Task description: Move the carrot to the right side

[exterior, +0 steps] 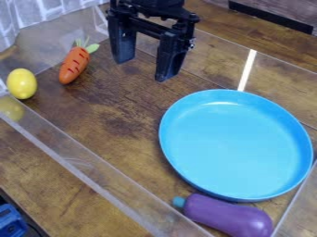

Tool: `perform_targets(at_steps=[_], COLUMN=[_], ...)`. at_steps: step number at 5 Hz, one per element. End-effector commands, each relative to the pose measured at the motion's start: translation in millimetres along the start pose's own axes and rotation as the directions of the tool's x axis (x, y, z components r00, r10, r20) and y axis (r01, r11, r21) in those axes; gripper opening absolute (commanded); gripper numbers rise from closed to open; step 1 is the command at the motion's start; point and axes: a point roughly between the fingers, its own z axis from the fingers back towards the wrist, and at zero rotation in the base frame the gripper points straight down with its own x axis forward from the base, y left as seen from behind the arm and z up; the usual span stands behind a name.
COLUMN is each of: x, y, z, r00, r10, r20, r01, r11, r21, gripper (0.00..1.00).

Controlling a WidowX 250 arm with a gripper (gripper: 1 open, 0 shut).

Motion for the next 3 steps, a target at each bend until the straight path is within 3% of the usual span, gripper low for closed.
perform_targets(at_steps=[1,3], x=[7.7,12.6], y=[8.3,11.2], z=[-3.6,-4.0], r00=[0.999,1.000], r10=[-0.042,-0.013], r20=[-0.004,0.010], r01=[0.042,0.014], r11=[0.999,1.000], r21=[-0.001,-0.011], gripper=[1.00,1.00])
